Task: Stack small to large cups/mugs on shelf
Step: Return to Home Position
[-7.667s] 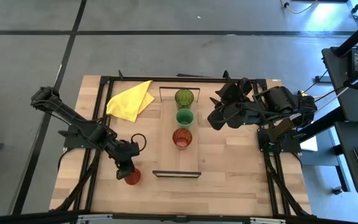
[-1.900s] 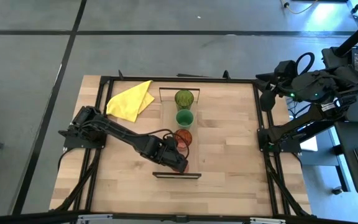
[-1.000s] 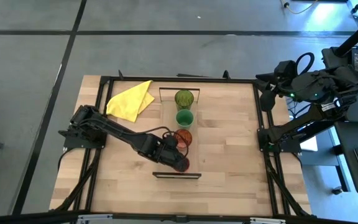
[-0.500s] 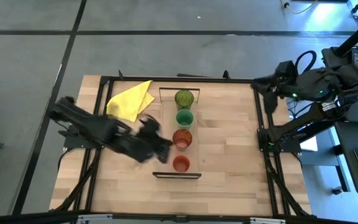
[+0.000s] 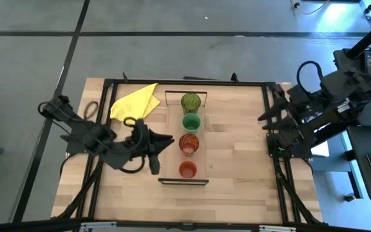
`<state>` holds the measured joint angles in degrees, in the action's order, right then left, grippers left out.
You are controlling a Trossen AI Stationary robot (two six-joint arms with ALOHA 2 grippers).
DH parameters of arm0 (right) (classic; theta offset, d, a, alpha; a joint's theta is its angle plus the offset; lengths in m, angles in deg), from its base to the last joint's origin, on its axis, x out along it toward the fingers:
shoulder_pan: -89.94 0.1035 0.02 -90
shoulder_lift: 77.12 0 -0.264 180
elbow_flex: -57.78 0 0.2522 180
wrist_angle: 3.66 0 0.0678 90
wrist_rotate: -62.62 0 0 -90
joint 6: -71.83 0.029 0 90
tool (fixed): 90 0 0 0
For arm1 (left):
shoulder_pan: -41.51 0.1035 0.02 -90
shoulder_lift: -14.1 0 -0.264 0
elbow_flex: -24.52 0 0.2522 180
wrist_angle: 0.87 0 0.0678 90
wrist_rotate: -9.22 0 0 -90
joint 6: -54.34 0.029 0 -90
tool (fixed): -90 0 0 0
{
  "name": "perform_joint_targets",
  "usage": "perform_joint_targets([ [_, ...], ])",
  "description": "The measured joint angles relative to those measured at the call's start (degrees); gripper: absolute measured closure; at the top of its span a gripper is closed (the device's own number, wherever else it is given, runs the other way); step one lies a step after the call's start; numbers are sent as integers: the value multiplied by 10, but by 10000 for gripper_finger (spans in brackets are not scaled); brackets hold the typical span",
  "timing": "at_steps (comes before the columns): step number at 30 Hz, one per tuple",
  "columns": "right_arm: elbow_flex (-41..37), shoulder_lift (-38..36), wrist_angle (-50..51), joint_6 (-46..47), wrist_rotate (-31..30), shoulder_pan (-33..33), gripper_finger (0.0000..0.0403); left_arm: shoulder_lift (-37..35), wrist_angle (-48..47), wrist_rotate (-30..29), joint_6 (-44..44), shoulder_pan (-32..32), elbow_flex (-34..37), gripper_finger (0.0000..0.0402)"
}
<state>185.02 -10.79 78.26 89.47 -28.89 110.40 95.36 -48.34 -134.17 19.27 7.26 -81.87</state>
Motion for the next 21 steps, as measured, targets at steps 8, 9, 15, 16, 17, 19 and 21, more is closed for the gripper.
perform_joint_targets([
  [8,-374,-188,-309,12,42,8,263,-124,736,251,232,52,419,349],
  [9,-405,-223,-338,6,37,1,263,-151,815,325,250,72,456,349],
  [15,-510,-430,-398,-11,1,-16,263,-319,719,469,176,182,601,349],
  [16,-531,-456,-394,-13,-14,-16,263,-339,702,481,174,196,618,349],
  [17,-552,-480,-393,-21,-25,-16,263,-360,694,488,174,210,632,349],
  [19,-589,-529,-396,-40,-42,-16,263,-411,671,490,176,235,664,349],
  [21,-630,-568,-404,-58,-76,-16,263,-461,625,478,176,262,698,349],
])
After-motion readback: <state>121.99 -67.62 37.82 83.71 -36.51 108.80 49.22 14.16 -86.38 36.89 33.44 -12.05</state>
